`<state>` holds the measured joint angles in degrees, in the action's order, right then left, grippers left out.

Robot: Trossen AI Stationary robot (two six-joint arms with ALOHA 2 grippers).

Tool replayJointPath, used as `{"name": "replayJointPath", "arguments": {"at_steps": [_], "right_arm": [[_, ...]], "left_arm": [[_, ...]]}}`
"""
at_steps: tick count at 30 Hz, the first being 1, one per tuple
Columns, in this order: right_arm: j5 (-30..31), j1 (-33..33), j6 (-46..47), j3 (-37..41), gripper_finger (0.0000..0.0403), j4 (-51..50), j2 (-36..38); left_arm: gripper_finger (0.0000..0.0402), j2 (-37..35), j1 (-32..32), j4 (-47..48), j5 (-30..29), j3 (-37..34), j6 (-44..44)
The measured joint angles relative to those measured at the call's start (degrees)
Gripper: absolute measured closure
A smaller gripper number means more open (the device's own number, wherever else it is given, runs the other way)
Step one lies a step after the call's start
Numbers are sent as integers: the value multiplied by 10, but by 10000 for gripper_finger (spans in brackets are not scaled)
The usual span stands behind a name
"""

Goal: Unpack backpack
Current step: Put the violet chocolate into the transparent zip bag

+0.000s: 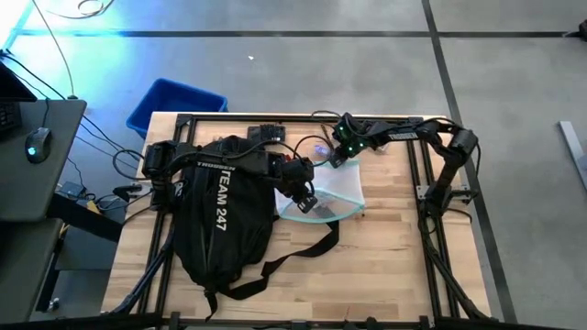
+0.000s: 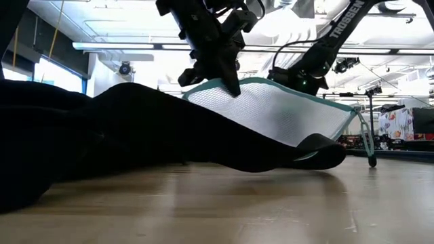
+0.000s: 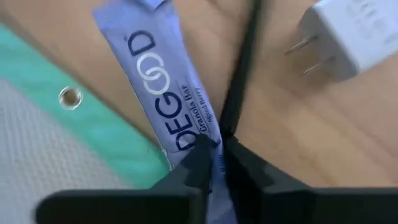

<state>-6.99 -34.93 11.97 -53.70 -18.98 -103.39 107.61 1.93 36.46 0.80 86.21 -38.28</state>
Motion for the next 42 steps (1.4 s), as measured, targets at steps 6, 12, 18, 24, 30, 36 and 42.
{"name": "replayJointPath", "arguments": {"at_steps": [6,12,18,24,30,36,42], "right_arm": [[-1,19,0,6,402,-44,81],[-2,47,-7,4,402,-91,215],[-34,99,-9,3,402,-144,329],[-134,206,30,3,402,-142,408],[-8,293,88,3,403,-175,405],[24,213,59,2,387,-167,352],[-72,82,-58,2,299,-165,271]], "left_arm": [[402,0,0,-1,-2,0,0],[402,0,0,-1,-14,0,0],[402,0,3,-3,-27,0,-5],[402,0,10,-4,-41,0,-6],[402,0,14,-4,-38,0,-6],[402,0,6,-4,-30,0,-4],[402,0,-4,-3,-30,0,0]]}}
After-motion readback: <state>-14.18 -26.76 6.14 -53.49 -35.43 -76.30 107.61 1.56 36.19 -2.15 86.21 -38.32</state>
